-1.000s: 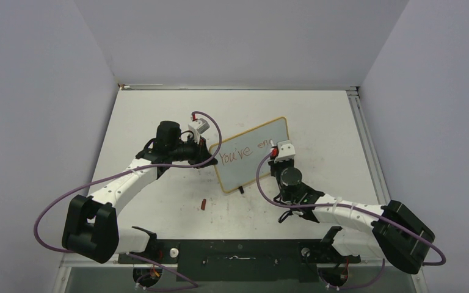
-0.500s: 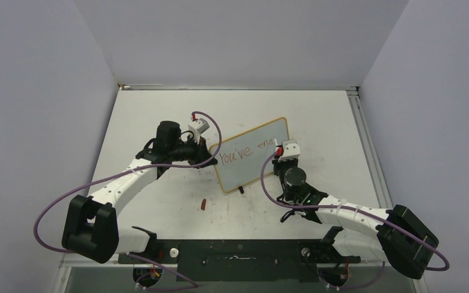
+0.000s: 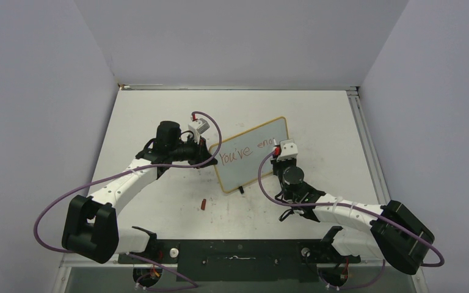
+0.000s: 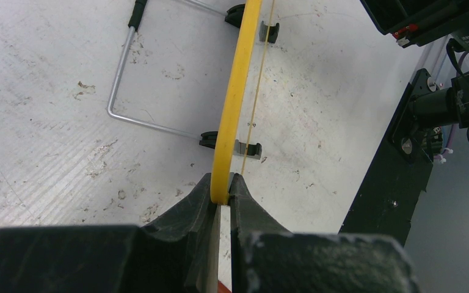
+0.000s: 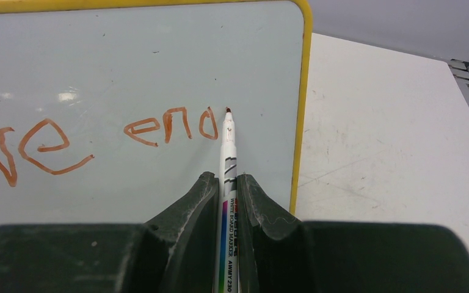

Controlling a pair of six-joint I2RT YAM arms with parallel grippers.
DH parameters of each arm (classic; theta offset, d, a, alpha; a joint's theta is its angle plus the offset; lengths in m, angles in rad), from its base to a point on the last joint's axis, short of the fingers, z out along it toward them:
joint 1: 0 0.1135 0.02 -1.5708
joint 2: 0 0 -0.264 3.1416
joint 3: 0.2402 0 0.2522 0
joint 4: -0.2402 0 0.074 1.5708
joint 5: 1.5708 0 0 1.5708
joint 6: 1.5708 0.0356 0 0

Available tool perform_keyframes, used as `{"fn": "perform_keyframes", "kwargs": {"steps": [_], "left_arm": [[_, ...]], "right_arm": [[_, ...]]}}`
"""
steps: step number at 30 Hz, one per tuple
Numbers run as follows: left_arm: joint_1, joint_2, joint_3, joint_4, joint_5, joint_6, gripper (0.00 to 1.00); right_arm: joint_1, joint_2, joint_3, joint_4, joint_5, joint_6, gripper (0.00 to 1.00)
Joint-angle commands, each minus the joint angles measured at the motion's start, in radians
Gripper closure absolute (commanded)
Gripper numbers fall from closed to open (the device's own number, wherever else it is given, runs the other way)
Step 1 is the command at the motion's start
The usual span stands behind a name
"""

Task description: Write a sentence on the whiteboard

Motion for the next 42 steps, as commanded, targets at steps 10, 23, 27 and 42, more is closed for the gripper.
{"fn": "perform_keyframes", "kwargs": {"steps": [10,23,27,42], "left_arm": [[0.0,0.016,-0.006,-0.103,-0.1,0.04,1.0],[0.0,0.014,-0.008,-0.103,-0.101,0.04,1.0],[0.0,0.012,-0.008,-0.103,-0.1,0.04,1.0],[0.0,0.009,-0.008,-0.105,-0.099,0.04,1.0]], "right_arm": [[-0.009,-0.024,-0.011,-0.014,-0.025,0.064,0.95],[-0.011,-0.003,-0.003,-0.032,-0.001,0.069,0.95],[-0.014,-0.012,-0.007,-0.044,0.012,0.076,0.95],[-0.035,0.014,0.046,0.014,-0.01,0.023,0.95]]}}
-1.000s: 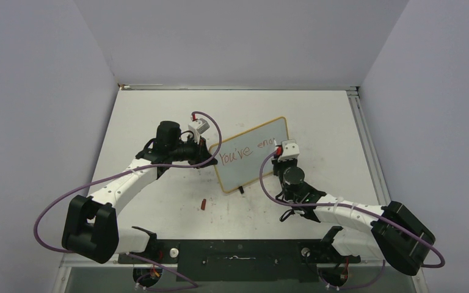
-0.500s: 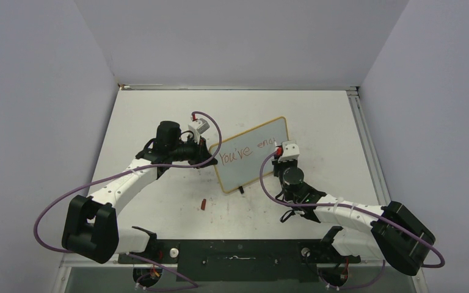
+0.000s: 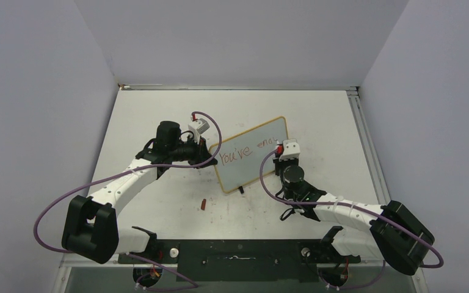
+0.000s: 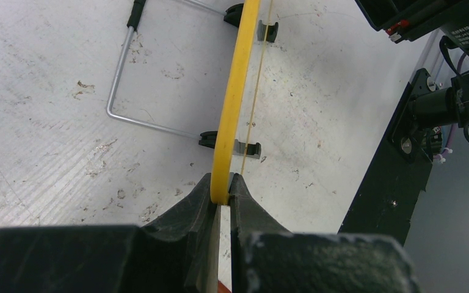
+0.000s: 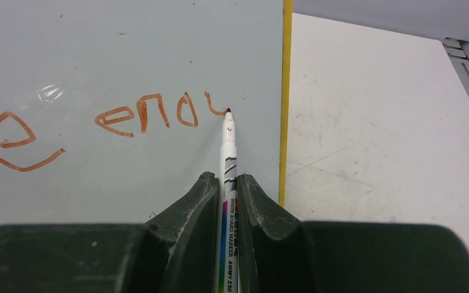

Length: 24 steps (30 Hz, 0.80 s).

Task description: Write a sentence on the whiteboard

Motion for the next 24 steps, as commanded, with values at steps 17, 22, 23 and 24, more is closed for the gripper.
{"fn": "perform_keyframes", "kwargs": {"steps": [17,22,23,24], "left_arm": [[0.0,0.008,-0.007,-0.101,-0.098,0.038,1.0],[0.0,0.007,-0.006,-0.101,-0.097,0.038,1.0],[0.0,0.007,-0.006,-0.101,-0.098,0.038,1.0],[0.0,0.007,-0.006,-0.101,-0.097,0.038,1.0]], "right_arm": [[-0.013,0.026,0.055,0.046,-0.034,-0.006,0.95],[-0.013,0.003,0.017,0.017,-0.035,0.036,0.95],[-0.013,0.0,0.01,0.01,-0.034,0.041,0.95],[-0.013,-0.003,0.007,0.006,-0.035,0.046,0.95]]}}
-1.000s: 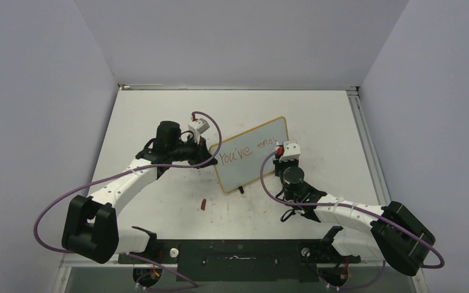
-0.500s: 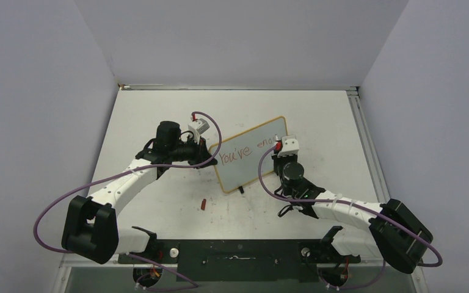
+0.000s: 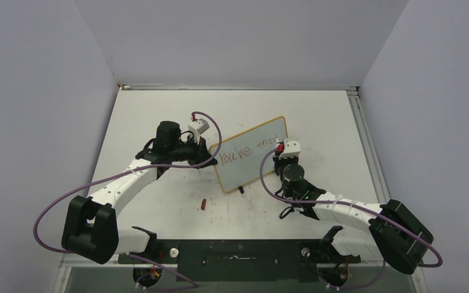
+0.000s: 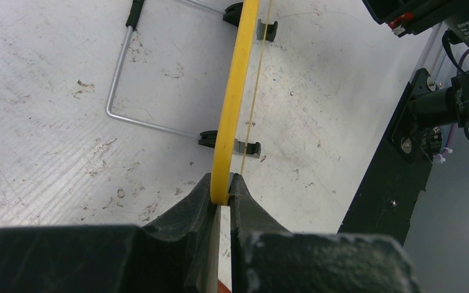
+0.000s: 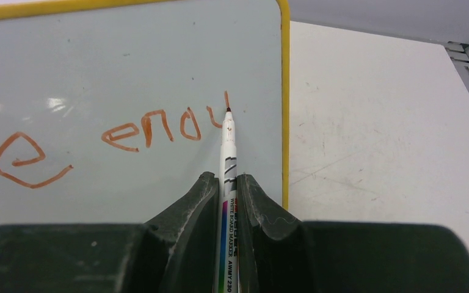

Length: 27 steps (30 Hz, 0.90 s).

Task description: Write a sentence on the whiteboard

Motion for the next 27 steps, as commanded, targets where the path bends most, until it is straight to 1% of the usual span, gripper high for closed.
{"fn": "perform_keyframes", "kwargs": {"steps": [1,10,14,17,20,24,27], "left_arm": [[0.0,0.011,-0.006,-0.097,-0.097,0.039,1.0],[0.0,0.011,-0.007,-0.097,-0.099,0.036,1.0],[0.0,0.017,-0.003,-0.107,-0.105,0.033,1.0],[-0.001,0.016,-0.002,-0.109,-0.102,0.031,1.0],[-0.001,0.019,0.001,-0.114,-0.105,0.03,1.0],[-0.001,0.024,0.007,-0.119,-0.103,0.03,1.0],[-0.001,0.022,0.009,-0.12,-0.105,0.03,1.0]], "right_arm": [[-0.005,-0.029,-0.027,-0.028,-0.029,0.053,0.95],[-0.007,-0.036,-0.029,-0.032,0.004,0.039,0.95],[-0.015,-0.113,-0.028,-0.037,-0.01,0.028,0.95],[-0.033,-0.185,-0.025,-0.05,-0.075,0.016,0.95],[-0.084,-0.228,-0.026,-0.062,-0.171,0.03,0.95],[-0.157,-0.223,-0.024,-0.074,-0.299,0.056,0.95],[-0.186,-0.203,-0.018,-0.077,-0.349,0.064,0.95]]}}
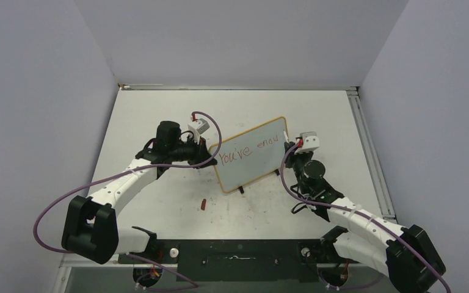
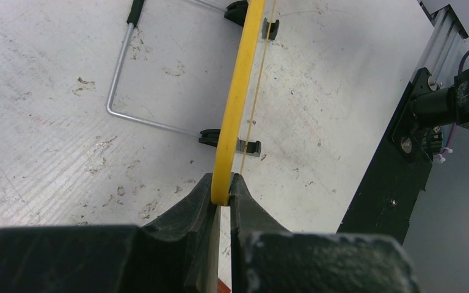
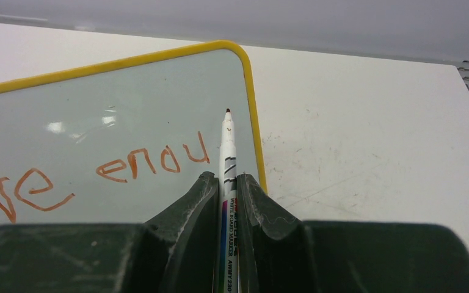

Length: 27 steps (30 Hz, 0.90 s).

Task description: Write a sentence on the whiteboard

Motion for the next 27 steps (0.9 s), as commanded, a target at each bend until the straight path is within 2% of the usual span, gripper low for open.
{"fn": "perform_keyframes", "kwargs": {"steps": [1,27], "left_arm": [[-0.001,0.02,0.005,-0.107,-0.1,0.029,1.0],[-0.001,0.028,0.005,-0.105,-0.096,0.028,1.0]], "right_arm": [[-0.034,0.018,0.014,0.004,-0.136,0.023,0.95],[-0.047,0.096,0.035,0.045,-0.081,-0.002,0.95]]}}
